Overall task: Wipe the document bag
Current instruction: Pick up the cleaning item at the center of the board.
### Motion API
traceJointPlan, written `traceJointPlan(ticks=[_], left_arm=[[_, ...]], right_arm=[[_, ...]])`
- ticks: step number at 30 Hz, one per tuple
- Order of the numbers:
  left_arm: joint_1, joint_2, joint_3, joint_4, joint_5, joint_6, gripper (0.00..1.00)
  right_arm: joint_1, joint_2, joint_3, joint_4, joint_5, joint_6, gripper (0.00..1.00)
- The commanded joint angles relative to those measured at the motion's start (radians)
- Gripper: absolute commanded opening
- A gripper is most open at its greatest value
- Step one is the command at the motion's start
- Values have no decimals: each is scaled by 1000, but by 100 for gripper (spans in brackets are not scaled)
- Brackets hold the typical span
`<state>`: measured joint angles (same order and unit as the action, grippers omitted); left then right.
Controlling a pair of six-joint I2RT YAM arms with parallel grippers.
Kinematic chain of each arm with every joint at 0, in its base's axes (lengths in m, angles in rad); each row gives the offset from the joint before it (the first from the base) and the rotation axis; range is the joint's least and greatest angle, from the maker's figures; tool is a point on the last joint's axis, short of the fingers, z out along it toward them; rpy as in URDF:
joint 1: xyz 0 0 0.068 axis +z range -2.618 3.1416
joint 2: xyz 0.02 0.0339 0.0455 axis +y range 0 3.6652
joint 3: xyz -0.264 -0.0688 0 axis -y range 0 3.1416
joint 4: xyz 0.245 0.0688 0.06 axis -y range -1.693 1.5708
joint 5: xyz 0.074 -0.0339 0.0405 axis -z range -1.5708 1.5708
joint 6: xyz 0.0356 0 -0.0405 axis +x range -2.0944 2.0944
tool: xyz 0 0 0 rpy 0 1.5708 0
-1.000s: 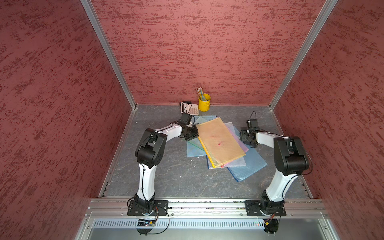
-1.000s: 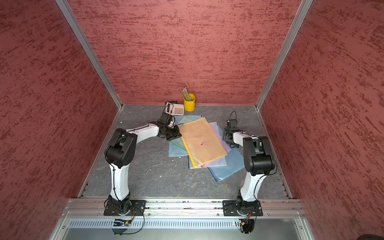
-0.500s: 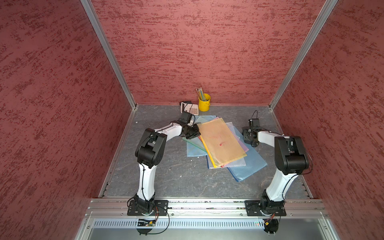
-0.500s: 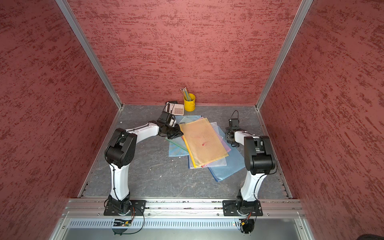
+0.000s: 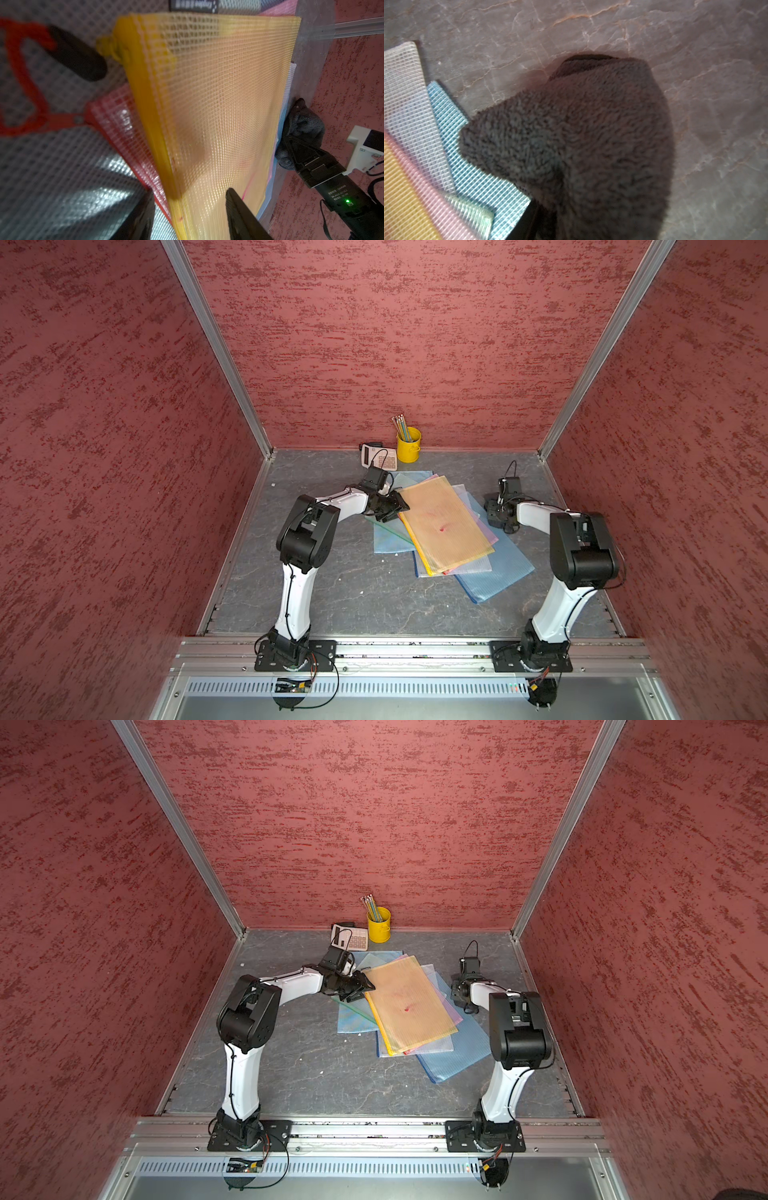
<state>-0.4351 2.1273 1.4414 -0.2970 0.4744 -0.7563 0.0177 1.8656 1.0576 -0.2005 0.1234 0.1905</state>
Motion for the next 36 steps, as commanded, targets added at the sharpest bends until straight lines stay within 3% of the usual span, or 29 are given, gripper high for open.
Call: traceJointPlan(ticks=[1,9,17,23,26,31,36], left_arm=[[-34,33,-5,-7,-4,-21,54],[-53,3,-11,31,19,-39,22],[-50,-39,7,5,45,-18,1],[-31,-113,16,10,131,43,0],[-14,-163,18,61,245,75,0],[11,-248,5,4,396,172,0],[53,-325,-119,-49,438,215,0]], right_arm=[[0,52,-7,-45,-64,-8,39],[1,57,-1,-50,-87,-19,37],[-2,38,6,-74,-67,-46,37],[-19,-59,67,-152,1,-64,36],[-18,-127,139,-231,73,-75,34],[-11,-273,274,-370,112,-68,32],[110,-345,359,-500,105,-69,30]])
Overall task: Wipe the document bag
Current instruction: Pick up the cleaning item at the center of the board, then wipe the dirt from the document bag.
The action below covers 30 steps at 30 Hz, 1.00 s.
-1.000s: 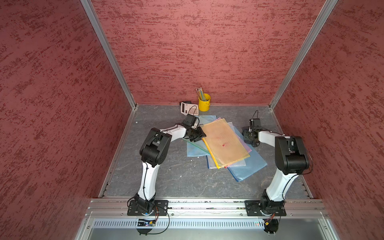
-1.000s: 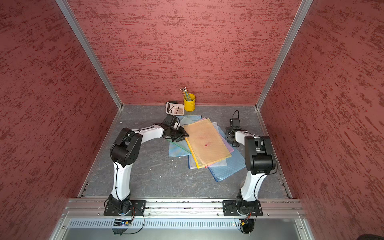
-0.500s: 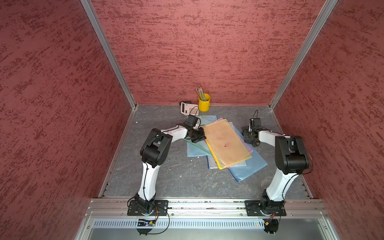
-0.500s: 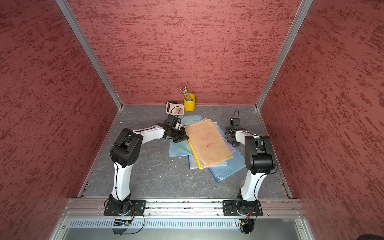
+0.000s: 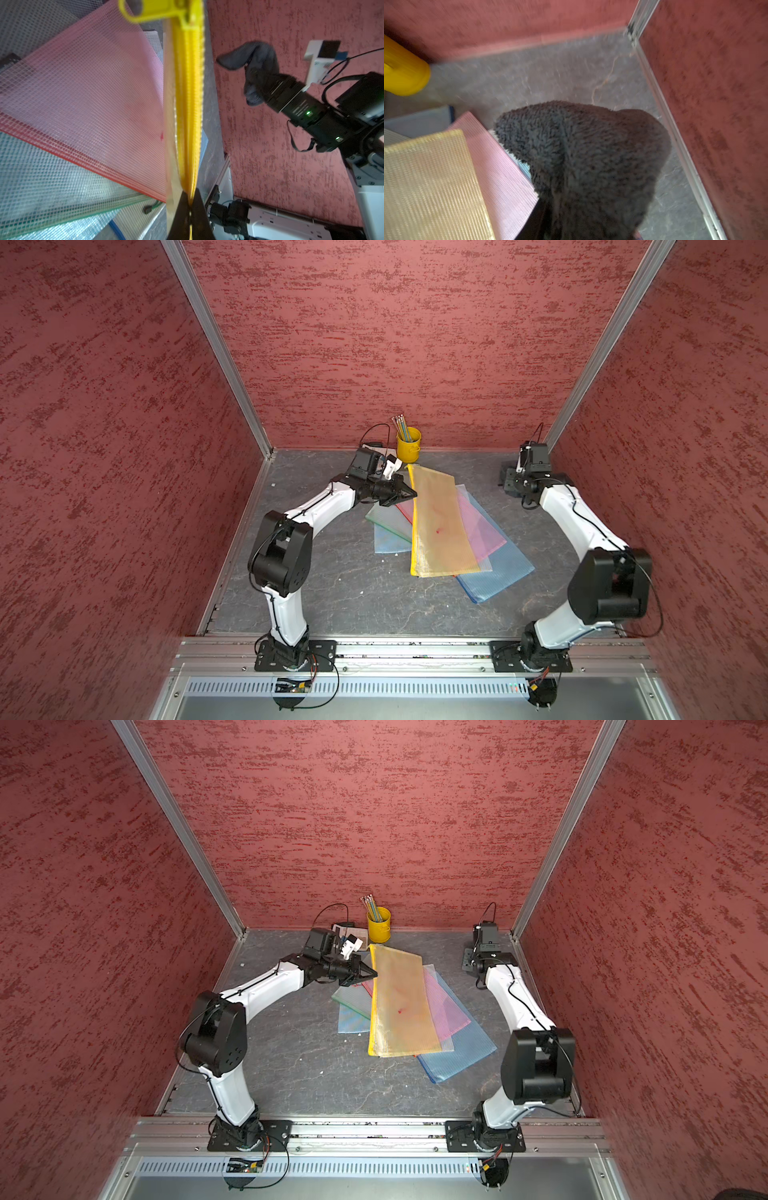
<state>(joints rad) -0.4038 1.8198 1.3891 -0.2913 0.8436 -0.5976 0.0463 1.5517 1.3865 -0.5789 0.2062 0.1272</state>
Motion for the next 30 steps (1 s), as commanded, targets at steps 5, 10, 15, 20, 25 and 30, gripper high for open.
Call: traceJointPlan(ticks=[5,10,15,20,25,30], left_arm=[[65,-79,-213,-61,52,69,0],[95,-103,-322,-100,33,123,0],[84,-58,-354,-97,-17,158,0],[88,-40,-356,-130,-37,172,0],[76,-22,-342,-187,-72,231,0],[69,18,-335,-206,-107,258,0]], right_arm=[[345,-91,43,-220,31,141,30],[598,-177,-69,-176,15,366,29],[782,-124,-309,97,-106,550,29],[873,34,-460,306,-139,691,28],[977,133,-526,307,-133,799,27],[1039,110,-630,253,-133,965,27]])
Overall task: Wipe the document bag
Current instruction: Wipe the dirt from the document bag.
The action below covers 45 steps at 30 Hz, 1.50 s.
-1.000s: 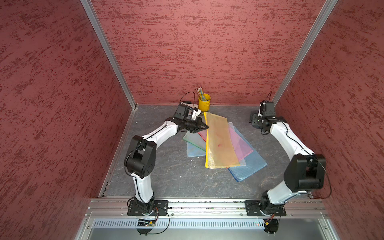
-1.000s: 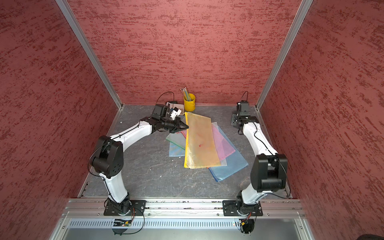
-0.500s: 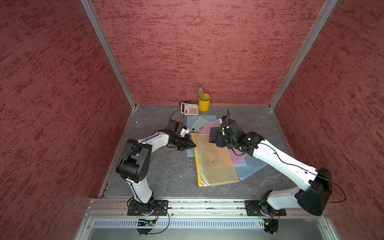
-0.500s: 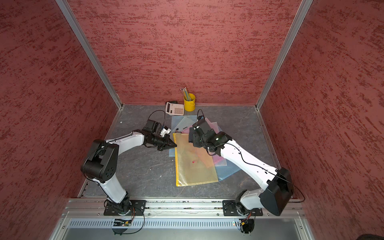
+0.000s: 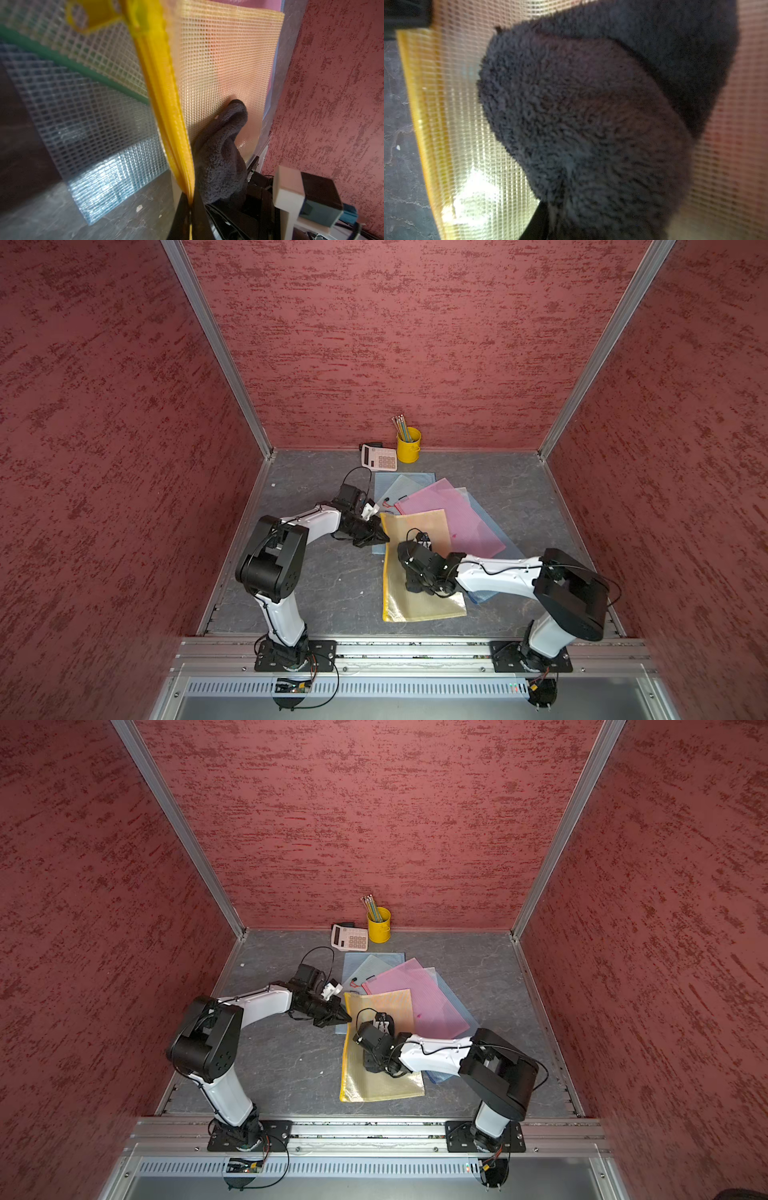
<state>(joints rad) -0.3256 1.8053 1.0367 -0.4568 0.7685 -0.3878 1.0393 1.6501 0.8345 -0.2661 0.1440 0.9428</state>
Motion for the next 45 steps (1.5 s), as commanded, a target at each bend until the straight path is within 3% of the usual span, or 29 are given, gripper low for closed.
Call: traceJointPlan(ticks=[1,7,11,13,18,22,25,29,34,40,45], left_arm=[[-7,42,28,-59,-52,60,0],[11,62,64,-111,-74,91,0],[5,47,54,-117,-108,94,0],[2,39,45,-111,-114,85,0],[-20,33,19,-85,-145,45,0],[-40,34,-3,-50,-146,-15,0],[-47,20,-9,-33,-140,-37,0],[-47,20,9,-66,-139,-10,0],[-31,20,38,-115,-158,24,0],[25,17,61,-144,-160,47,0],[41,31,85,-169,-149,74,0]], right_arm=[[60,-11,-101,-93,-64,191,27],[173,-148,-150,-322,-74,354,28],[184,-191,-71,-511,-11,324,28],[116,-247,-6,-561,49,263,28],[-4,-230,130,-449,102,84,28],[-9,-61,295,-390,82,-48,28],[-1,20,311,-284,38,-72,29],[4,106,173,-104,-18,-14,29],[36,91,31,-117,-6,125,29],[113,-45,-112,-294,-36,292,28],[171,-157,-50,-607,3,345,28]])
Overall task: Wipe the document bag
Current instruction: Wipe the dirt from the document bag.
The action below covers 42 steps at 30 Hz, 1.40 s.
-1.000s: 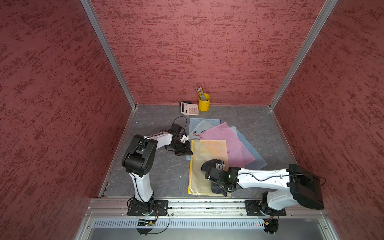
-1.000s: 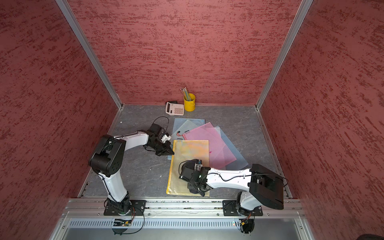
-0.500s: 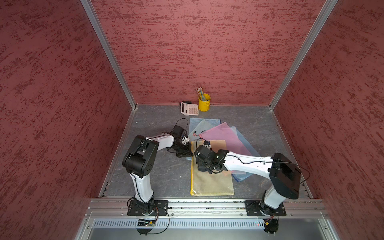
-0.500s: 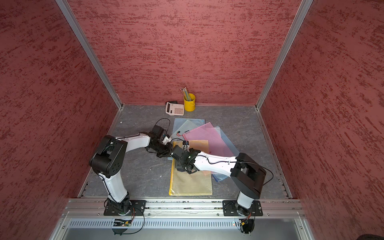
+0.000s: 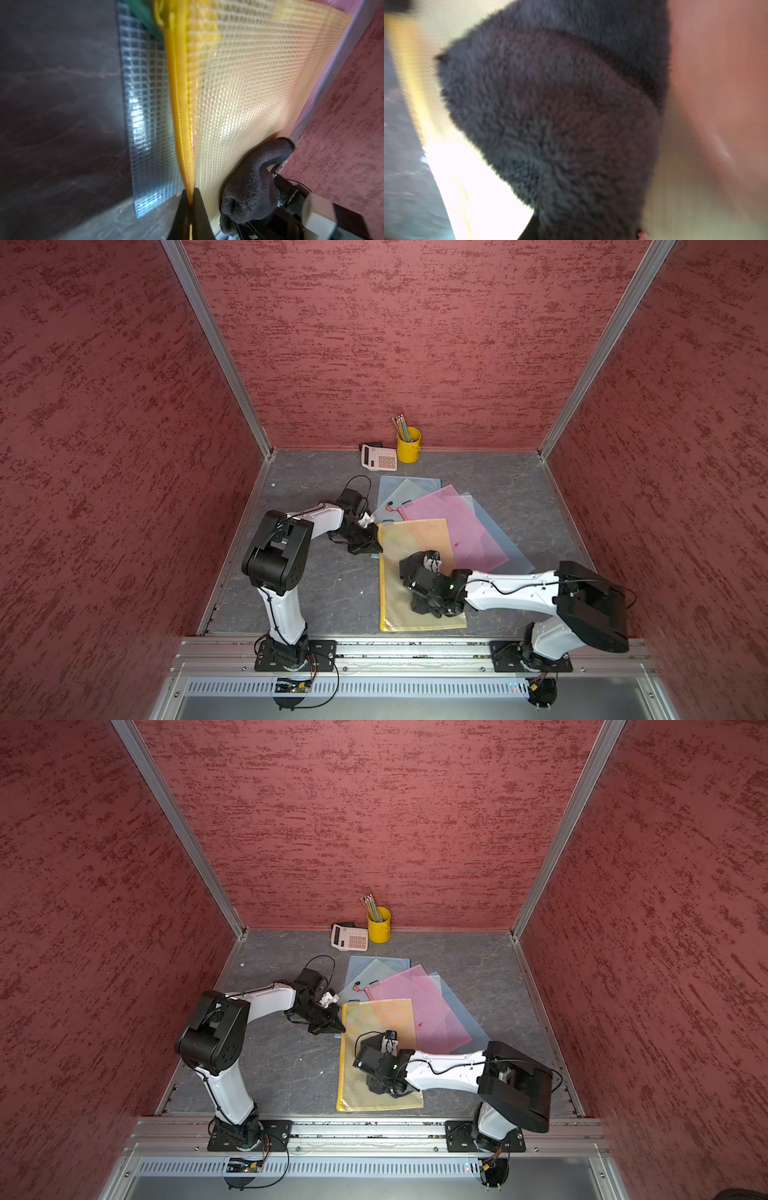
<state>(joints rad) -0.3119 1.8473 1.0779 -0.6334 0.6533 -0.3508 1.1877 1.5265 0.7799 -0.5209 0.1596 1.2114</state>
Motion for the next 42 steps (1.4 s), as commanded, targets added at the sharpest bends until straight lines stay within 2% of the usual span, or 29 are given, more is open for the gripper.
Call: traceJointPlan(ticks=[1,4,8,11,14,17,21,24,26,28,30,34,37,42], left_arm=[[22,-12,44,9,-31,42,0],[-4,-8,43,2,-27,60,0],[-29,-11,39,1,-35,54,0],[-37,-22,29,16,-42,36,0],[-37,-23,25,28,-55,18,0],[-36,-21,31,26,-61,10,0],[-23,-27,34,23,-83,-2,0],[0,-28,31,29,-76,-1,0],[9,-25,31,20,-68,12,0],[14,-29,33,11,-62,26,0],[13,-35,31,4,-57,39,0],[1,-41,19,-5,-56,51,0],[-14,-47,14,-6,-66,56,0],[-18,-42,16,-8,-69,53,0]], right_arm=[[13,-64,45,-407,35,69,28],[-50,-87,206,-397,142,-52,29],[-72,123,442,-169,158,-290,29],[-72,268,493,18,115,-357,29],[-75,323,394,173,55,-308,29],[-70,313,252,228,25,-210,29],[-1,213,124,97,27,-74,29],[80,112,58,-20,-30,24,29],[115,66,47,-109,-61,46,29],[110,25,76,-218,-32,25,29],[51,-4,130,-247,23,-39,30],[-128,24,275,-72,105,-232,30],[-203,145,421,65,121,-360,30],[-267,393,568,193,44,-444,30]])
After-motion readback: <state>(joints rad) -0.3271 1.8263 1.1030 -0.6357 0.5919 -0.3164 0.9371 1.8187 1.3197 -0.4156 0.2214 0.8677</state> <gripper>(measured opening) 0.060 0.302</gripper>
